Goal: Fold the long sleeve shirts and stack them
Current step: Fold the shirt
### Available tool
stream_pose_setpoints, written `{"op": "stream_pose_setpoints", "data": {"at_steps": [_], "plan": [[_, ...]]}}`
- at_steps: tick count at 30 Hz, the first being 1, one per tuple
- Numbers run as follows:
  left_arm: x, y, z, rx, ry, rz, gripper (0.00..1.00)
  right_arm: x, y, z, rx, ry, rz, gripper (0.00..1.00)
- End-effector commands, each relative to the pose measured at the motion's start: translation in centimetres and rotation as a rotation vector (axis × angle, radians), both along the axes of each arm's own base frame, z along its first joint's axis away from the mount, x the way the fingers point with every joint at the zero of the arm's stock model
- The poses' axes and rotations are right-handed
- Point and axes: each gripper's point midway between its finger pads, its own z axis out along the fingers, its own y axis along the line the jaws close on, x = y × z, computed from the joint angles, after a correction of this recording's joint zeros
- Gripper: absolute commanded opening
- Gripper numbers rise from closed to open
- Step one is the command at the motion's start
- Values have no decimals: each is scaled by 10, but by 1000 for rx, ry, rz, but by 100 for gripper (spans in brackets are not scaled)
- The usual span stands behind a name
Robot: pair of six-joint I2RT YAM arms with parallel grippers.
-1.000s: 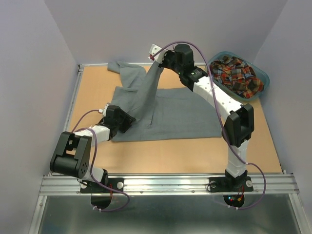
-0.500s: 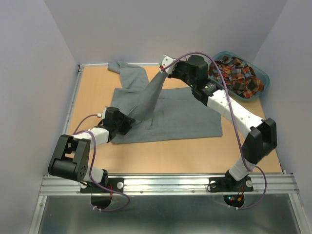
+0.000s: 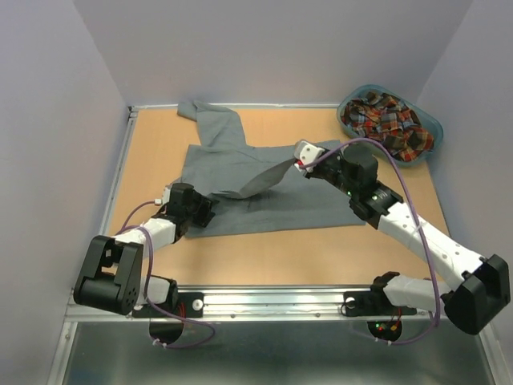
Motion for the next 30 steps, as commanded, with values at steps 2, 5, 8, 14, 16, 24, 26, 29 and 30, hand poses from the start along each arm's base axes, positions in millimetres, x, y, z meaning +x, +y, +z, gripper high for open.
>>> {"op": "stream_pose_setpoints", "data": {"at_steps": [2, 5, 8, 14, 16, 24, 26, 29, 30], "plan": [[0, 12, 8, -38, -14, 115, 57, -47, -12, -49, 75, 126, 42, 12], [1, 17, 11, -62, -28, 157, 57, -61, -24, -74, 92, 194, 10, 13], [1, 20, 14, -82, -43, 184, 57, -75, -38, -95, 167, 263, -52, 13], [6, 24, 31, -106, -104, 206, 59, -85, -72, -108, 366, 330, -252, 18], [6, 25, 33, -116, -121, 213, 59, -88, -75, -107, 406, 331, -269, 18], [1, 23, 48, -144, -173, 187, 62, -73, -59, -99, 334, 317, -220, 15], [0, 23, 59, -141, -204, 175, 63, -64, -57, -92, 269, 268, -206, 15], [-1, 26, 72, -99, -250, 150, 68, -50, -57, -82, 177, 194, -210, 15], [-1, 26, 76, -100, -256, 151, 69, -46, -56, -80, 155, 174, -206, 15]]}}
